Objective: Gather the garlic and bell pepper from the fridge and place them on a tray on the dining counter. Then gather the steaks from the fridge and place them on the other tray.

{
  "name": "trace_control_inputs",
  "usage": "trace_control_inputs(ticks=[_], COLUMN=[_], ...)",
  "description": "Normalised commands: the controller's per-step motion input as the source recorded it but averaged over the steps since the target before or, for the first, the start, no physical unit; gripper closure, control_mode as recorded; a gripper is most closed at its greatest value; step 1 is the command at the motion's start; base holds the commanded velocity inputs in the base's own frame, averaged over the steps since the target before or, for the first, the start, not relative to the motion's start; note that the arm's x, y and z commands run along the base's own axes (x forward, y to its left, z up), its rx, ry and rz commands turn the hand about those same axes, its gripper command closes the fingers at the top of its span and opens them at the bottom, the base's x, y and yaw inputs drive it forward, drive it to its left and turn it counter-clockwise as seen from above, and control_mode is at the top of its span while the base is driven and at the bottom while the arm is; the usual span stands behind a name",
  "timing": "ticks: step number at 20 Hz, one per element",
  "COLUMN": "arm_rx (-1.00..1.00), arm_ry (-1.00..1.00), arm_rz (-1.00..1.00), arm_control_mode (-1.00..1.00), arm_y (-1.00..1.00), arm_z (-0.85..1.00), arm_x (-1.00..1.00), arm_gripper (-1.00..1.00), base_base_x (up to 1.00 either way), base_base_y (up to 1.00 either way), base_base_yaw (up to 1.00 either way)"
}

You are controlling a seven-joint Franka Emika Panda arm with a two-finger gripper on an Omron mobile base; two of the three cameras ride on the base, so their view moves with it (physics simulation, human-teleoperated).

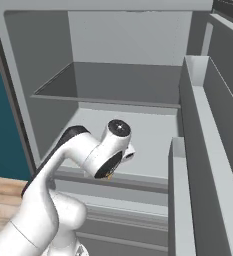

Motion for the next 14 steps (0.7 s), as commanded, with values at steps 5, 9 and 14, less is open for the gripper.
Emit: trace_control_inputs(ticks=[5,9,14], arm_rx=[-0.03,-0.01,0.00], arm_ry=[-0.18,-0.03,0.00], arm_rz=[0.00,0.00,0.00], arm_control_mode=[-1.00,1.00,1.00], arm_y=[0.07,0.01,0.00], arm_z=[0.21,0.06,0.00], arm_x=[-0.98,-0.25,0.00], arm_gripper=[1.00,1.00,1.00], base_base_x=[0.00,-0.75,-1.00], base_base_y=[0.00,0.01,0.00], base_base_yaw=[0.00,0.00,0.00])
